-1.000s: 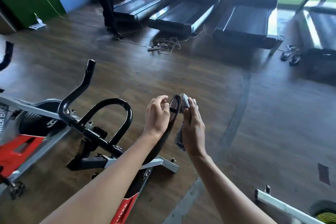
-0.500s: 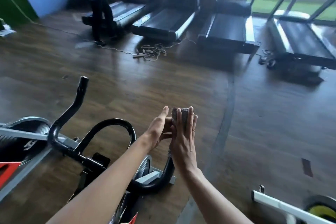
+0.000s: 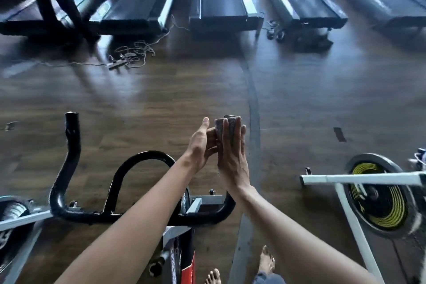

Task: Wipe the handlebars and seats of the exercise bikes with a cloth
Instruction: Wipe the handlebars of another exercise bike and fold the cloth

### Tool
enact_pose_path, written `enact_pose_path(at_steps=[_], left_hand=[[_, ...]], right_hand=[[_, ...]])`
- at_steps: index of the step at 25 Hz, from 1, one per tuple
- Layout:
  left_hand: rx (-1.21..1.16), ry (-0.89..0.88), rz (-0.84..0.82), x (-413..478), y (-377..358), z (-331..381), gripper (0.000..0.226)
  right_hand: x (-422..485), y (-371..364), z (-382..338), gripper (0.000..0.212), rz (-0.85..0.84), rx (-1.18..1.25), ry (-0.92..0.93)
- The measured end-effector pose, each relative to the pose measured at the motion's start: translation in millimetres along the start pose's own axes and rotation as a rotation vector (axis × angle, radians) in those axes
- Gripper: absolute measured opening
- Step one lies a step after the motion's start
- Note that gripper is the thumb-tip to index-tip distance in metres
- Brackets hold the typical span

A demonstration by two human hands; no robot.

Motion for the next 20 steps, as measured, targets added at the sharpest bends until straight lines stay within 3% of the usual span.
enact_pose_path(at_steps=[2, 7, 11, 14, 16, 20], left_hand=[[-0.01, -0.003, -0.002, 2.6, 0.1, -2.3, 0.059], [0.064, -0.052, -0.039, 3.4, 2.4, 1.6, 0.057], [0.097, -0.068, -0.077, 4.0, 2.5, 4.3, 0.055], [0.098, -0.073, -0.103, 2.1, 1.0, 2.6, 0.056], [0.107, -0.079, -0.104, 1.2, 1.9, 4.7, 0.055], [0.085, -0.066, -0.093, 0.2, 3.5, 6.3, 0.056]], right_hand=[[-12.0, -4.3, 5.9, 0.087, -0.055, -0.077, -0.049], [5.1, -10.6, 3.8, 0.077, 0.013, -0.142, -0.088], [-15.6, -7.6, 9.8, 0.098, -0.083, -0.163, -0.1], [-42.7, -1.2, 7.8, 0.092, -0.184, -0.149, -0.138], [-49.0, 3.2, 3.8, 0.09, -0.169, -0.139, -0.147], [-2.4, 0.2, -2.9, 0.108, -0.115, -0.09, -0.116]])
Point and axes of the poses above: each hand's wrist, its own x-axis towards the middle knuckle, its own y-axis out of the back of the hand, z = x × y, the point moved 7 cm from there along x, towards the middle knuckle, and after that the axes turned 14 degrees about z, right-handed, at the moved point
